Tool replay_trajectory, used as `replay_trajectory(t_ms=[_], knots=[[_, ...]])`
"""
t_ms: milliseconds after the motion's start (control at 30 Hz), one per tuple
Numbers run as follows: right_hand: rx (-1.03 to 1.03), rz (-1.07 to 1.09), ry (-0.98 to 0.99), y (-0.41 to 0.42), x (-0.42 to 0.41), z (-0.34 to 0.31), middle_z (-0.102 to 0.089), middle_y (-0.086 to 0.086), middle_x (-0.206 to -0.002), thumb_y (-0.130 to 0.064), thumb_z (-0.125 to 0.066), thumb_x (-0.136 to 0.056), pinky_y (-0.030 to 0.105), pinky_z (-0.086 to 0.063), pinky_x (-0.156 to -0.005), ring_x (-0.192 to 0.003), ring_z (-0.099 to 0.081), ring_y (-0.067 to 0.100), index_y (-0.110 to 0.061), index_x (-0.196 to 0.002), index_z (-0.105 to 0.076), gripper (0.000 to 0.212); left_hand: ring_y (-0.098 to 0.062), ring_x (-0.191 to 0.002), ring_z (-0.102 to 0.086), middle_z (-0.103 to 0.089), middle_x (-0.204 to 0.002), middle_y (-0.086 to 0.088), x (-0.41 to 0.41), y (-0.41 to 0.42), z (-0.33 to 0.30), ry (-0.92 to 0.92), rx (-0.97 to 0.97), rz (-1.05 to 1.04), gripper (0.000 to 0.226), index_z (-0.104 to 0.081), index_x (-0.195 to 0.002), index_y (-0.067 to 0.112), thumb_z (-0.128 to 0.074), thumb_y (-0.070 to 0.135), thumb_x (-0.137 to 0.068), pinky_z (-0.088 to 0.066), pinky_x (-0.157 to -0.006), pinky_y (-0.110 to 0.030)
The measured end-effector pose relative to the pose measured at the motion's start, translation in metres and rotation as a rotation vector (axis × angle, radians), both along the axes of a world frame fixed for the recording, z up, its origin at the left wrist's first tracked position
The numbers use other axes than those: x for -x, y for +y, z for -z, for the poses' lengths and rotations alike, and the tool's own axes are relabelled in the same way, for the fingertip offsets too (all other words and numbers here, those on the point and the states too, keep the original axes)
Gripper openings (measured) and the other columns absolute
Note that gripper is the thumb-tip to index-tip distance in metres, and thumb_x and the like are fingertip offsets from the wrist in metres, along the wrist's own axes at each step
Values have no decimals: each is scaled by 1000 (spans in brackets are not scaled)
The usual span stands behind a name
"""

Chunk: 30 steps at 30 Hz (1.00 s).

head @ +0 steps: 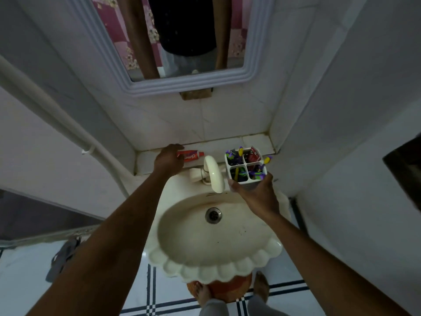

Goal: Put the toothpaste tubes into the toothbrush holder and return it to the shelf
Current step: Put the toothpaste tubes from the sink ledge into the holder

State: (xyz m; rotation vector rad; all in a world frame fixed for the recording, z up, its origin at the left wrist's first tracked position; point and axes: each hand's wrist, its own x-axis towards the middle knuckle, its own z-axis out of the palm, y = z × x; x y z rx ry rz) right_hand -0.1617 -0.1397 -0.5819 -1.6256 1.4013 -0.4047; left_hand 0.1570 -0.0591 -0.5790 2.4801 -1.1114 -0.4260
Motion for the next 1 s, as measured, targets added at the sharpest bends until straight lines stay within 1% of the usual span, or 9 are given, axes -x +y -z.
replay_trajectory(t_ms=[167, 300, 367, 467, 567, 667, 767, 867, 1000], knots=[[4, 24, -8, 1, -2, 3, -64, -11, -146, -92, -90, -54, 49, -56, -110, -130, -66, 19, -34, -151, -34, 126, -35, -140, -43, -52, -154, -8, -18, -15, 17, -279, -364, 159, 66, -42, -159, 24, -64, 33, -97, -32, -117, -53], [-3, 37, -25, 2, -4, 5, -63, -10, -147, -92, -90, -53, 48, -56, -110, -130, -65, 19, -31, -153, -35, 130, -39, -141, -35, -44, -149, -16, -28, -14, 27, -333, -506, 173, 69, -46, -152, 20, -69, 43, -92, -30, -118, -54], [-13, 32, -32, 3, -5, 4, -62, -13, -146, -92, -90, -53, 47, -55, -110, -129, -64, 17, -30, -156, -34, 132, -41, -137, -38, -45, -144, -19, -30, -12, 30, -371, -474, 161, 65, -50, -145, 16, -68, 48, -92, -33, -114, -55], [-29, 24, -39, 4, -4, 2, -60, -15, -142, -86, -92, -58, 39, -53, -104, -125, -61, 14, -28, -157, -33, 129, -41, -115, -61, -65, -122, -17, -30, -6, 24, -354, -294, 154, 44, -58, -128, 11, -65, 39, -95, -46, -99, -50], [-38, 18, -38, 4, -4, 0, -61, -15, -140, -87, -91, -58, 37, -52, -99, -121, -62, 14, -29, -154, -34, 126, -33, -94, -69, -72, -101, -8, -22, 1, 2, -77, -77, 31, 30, -62, -111, 18, -73, 37, -91, -51, -76, -36], [-44, 17, -29, 4, -3, -1, -65, -14, -140, -95, -87, -50, 42, -57, -102, -122, -66, 15, -31, -146, -35, 126, -17, -76, -70, -74, -92, -3, -4, 3, -41, 185, 158, -63, 34, -65, -105, 16, -82, 39, -87, -54, -68, -33], [-52, -8, -48, 0, 0, 0, -65, -12, -140, -97, -88, -46, 49, -59, -106, -124, -68, 17, -32, -141, -34, 127, -21, -93, -75, -73, -113, -9, 20, 4, -98, 431, 234, 31, 38, -66, -123, 9, -82, 17, -89, -64, -75, -38], [-66, -36, -54, -4, -3, 0, -62, -9, -145, -95, -92, -41, 48, -59, -108, -130, -65, 17, -29, -145, -31, 137, -14, -98, -71, -71, -115, -4, 41, 2, -147, 349, 185, 229, 39, -70, -128, 10, -81, 19, -92, -59, -73, -24], [-68, -44, -51, -6, -2, -1, -61, -4, -145, -92, -93, -43, 48, -60, -106, -130, -65, 21, -22, -145, -31, 138, -14, -93, -72, -73, -106, 0, 81, -6, -179, 116, 141, 353, 24, -76, -114, 12, -81, 18, -91, -62, -79, -27]])
